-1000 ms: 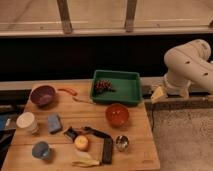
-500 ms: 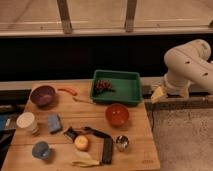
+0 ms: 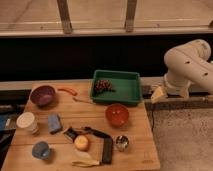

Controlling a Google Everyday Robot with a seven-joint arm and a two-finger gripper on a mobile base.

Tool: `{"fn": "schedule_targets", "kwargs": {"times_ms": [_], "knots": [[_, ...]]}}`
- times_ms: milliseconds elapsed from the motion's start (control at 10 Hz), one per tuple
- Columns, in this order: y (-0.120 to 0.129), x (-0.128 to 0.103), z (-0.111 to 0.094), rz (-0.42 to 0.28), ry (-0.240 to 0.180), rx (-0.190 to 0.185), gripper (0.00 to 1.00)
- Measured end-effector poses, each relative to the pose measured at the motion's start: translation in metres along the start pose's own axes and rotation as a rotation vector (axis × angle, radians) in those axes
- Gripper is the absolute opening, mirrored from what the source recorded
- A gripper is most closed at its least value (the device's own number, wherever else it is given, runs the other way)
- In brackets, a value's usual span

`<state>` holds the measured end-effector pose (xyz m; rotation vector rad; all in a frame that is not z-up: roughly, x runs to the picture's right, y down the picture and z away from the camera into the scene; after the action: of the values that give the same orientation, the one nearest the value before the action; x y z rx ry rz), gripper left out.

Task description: Place eraser in table surface

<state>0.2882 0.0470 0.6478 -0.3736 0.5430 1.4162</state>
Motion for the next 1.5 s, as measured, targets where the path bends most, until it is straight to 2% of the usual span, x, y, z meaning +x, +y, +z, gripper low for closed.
{"fn": "schedule_targets", "kwargs": {"times_ms": [600,800,1000,1200,1400,1500], "knots": [[0.001,0.000,0.000,-0.001,0.001,-0.001,0.80],[0.019,0.006,0.009,-0.028,0.012,-0.014,0.80],[0.056,0.006,0.025,-0.071,0.029,-0.046,0.80],[0.101,0.006,0.039,-0.143,0.049,-0.068,0.80],[0.140,0.022,0.040,-0.226,0.057,-0.079,0.80],[0.166,0.033,0.038,-0.283,0.047,-0.084,0.80]]}}
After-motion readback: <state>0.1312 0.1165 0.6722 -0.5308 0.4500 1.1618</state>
